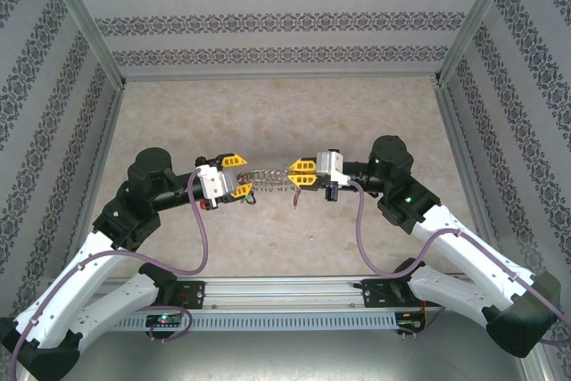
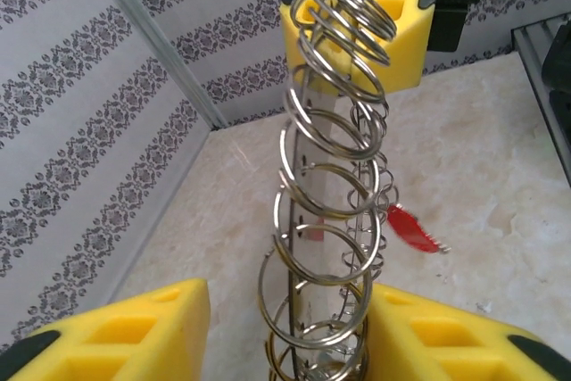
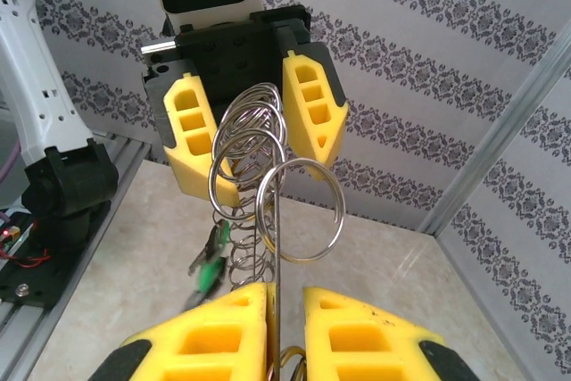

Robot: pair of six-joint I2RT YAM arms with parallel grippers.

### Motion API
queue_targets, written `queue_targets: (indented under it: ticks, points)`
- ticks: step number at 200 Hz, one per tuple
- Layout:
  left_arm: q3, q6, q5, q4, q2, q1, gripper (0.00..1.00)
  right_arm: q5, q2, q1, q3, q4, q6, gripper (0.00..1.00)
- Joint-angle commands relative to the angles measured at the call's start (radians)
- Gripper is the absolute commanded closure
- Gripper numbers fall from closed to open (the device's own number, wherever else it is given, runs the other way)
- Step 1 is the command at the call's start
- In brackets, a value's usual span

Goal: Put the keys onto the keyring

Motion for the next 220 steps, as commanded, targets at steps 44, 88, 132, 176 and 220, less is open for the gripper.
queue_targets:
  ticks: [44, 88, 132, 176, 220]
  points:
    - [0.015, -0.006, 0.067, 0.024, -0.004, -0.01, 0.61, -0.045, 0.015, -0.014, 0.037, 0.043, 0.058, 1.0]
    - [0.035, -0.033, 0.061, 0.023, 0.015, -0.009, 0.58, -0.084, 0.075, -0.018, 0.086, 0.013, 0.128, 1.0]
    - [0.042, -0.038, 0.092, -0.003, 0.044, -0.008, 0.6, -0.091, 0.088, -0.02, 0.105, -0.001, 0.14, 1.0]
    - [0.048, -0.05, 0.109, 0.001, 0.072, -0.008, 0.7, -0.083, 0.092, -0.02, 0.117, -0.04, 0.123, 1.0]
    - [0.066, -0.063, 0.111, -0.027, 0.092, -0.009, 0.87, -0.08, 0.114, -0.023, 0.146, -0.12, 0.075, 1.0]
